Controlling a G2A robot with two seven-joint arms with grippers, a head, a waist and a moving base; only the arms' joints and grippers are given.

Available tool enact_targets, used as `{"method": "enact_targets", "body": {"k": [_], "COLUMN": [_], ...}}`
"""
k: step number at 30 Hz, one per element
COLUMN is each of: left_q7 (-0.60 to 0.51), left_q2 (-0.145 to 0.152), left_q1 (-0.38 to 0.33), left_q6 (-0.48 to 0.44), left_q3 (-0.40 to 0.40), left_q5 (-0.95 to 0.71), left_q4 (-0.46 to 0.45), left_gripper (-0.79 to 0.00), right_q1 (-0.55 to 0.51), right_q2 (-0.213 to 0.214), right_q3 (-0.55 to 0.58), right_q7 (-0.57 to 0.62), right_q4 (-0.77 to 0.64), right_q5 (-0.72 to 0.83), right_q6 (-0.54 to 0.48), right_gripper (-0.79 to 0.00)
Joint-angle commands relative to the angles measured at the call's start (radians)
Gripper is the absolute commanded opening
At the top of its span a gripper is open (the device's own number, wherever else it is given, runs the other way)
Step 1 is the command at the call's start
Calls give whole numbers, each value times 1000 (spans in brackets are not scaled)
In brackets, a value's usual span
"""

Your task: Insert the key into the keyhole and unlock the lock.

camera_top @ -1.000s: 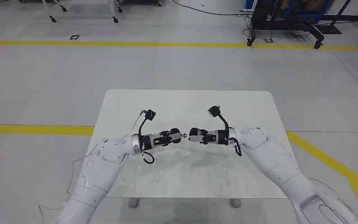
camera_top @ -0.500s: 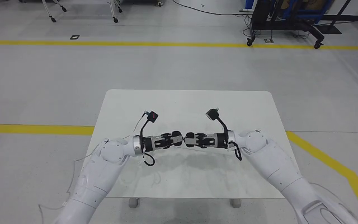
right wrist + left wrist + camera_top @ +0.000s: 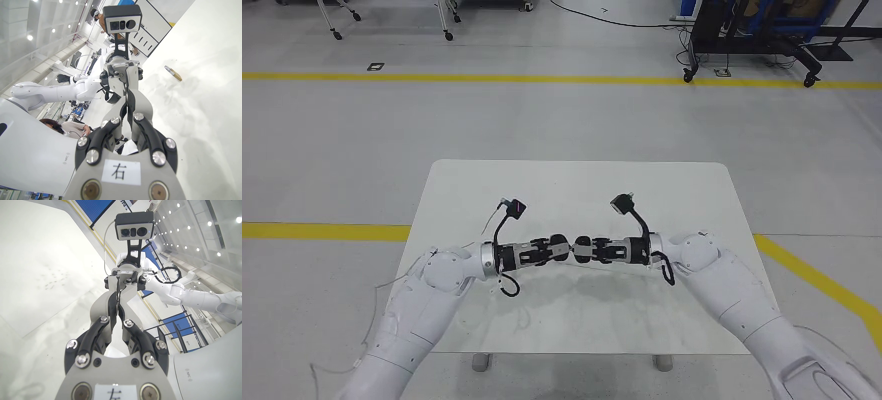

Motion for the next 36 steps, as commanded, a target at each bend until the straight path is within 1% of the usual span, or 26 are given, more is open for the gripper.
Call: {"method": "enact_targets", "body": {"k": [1, 5, 10, 11, 13, 20, 21, 22, 23, 24, 25, 28, 32, 34, 36], "left_q7": [6, 13, 32, 47, 128, 128, 129, 128, 138, 156, 158, 127, 79, 113, 141], "left_q2": [1, 4, 10, 11, 12, 12, 13, 17, 23, 27, 31, 54, 88, 103, 109], "left_q1": [-1, -2, -3, -4, -7, -7, -11, -16, -25, -19, -16, -24, -34, -37, -27], "left_q6": [3, -3, -12, -7, 31, 31, 28, 26, 19, 17, 3, -100, -307, -341, -351], "left_q3": [2, -4, -25, -33, -58, -58, -58, -62, -74, -83, -92, -152, -235, -259, -264], "left_q5": [3, -3, -20, -22, -12, -12, 13, 70, 163, 211, 240, 388, 563, 675, 709], "left_q4": [-1, -2, 8, 12, 25, 25, 5, -13, -34, -50, -67, -80, -79, -95, -108], "left_gripper": [0, 0, 0, 0, 0, 0, 0, 0, 0, 0, 0, 0, 0, 0, 0], "right_q1": [0, -2, -30, -39, -63, -70, -70, -70, -70, -70, -70, -70, -70, -70, -70], "right_q2": [-1, 1, 10, 12, 17, 18, 18, 18, 18, 18, 18, 18, 18, 18, 18], "right_q3": [1, 13, 49, 60, 81, 87, 87, 87, 87, 87, 87, 87, 87, 87, 87], "right_q7": [-1, -11, -29, -37, -52, -55, -55, -55, -55, -55, -55, -55, -55, -55, -55], "right_q4": [1, 7, 22, 29, 44, 48, 48, 48, 48, 48, 48, 48, 48, 48, 48], "right_q5": [1, 9, 36, 44, 80, 97, 97, 97, 97, 97, 97, 97, 97, 97, 97], "right_q6": [0, -11, -65, -81, -113, -122, -122, -122, -122, -122, -122, -122, -122, -122, -122], "right_gripper": [-785, -785, -785, -785, -785, -785, -785, -785, -785, -785, -785, -785, -785, -785, -785]}}
